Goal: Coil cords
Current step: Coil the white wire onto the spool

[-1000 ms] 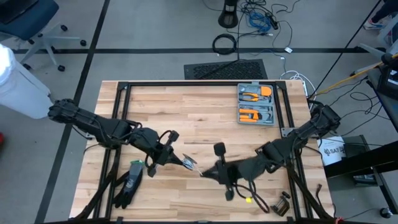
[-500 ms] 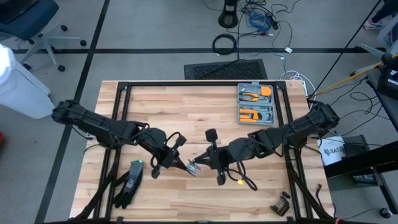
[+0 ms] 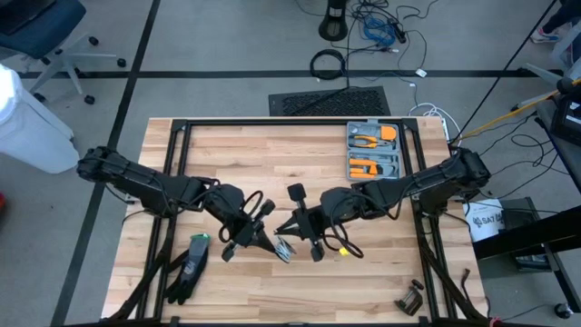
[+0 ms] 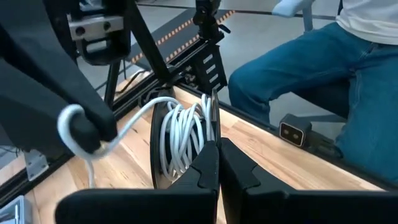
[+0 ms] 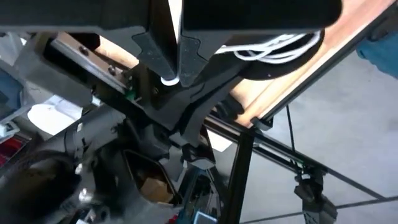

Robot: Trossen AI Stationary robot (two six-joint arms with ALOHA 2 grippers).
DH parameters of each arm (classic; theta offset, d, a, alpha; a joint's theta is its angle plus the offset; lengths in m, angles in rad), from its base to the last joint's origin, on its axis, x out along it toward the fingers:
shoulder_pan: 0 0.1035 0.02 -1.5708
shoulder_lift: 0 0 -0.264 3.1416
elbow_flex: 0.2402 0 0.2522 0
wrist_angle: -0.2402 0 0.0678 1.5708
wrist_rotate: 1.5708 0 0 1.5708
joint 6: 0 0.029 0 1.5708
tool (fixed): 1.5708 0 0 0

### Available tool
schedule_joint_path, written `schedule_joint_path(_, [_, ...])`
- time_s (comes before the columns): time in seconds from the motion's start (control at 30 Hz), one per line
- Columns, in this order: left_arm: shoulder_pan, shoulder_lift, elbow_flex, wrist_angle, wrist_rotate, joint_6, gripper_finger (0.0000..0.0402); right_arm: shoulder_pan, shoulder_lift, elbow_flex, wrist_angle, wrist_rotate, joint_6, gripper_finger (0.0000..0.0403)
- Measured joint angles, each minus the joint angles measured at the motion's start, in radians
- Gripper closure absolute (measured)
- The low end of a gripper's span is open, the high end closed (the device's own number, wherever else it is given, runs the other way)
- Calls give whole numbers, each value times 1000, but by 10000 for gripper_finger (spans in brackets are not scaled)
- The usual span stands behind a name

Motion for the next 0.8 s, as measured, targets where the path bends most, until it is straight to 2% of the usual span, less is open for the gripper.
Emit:
schedule_joint_path(0.2, [0,0,0,10,1,28,402,-19,23,0,-6,-53,11,403])
schedule_joint_path(0.5, [-2,0,0,56,46,53,402,-34,64,-1,17,-78,29,403])
schedule_joint_path(0.8, [-17,-1,0,74,66,77,402,-36,65,-1,-33,-83,88,403])
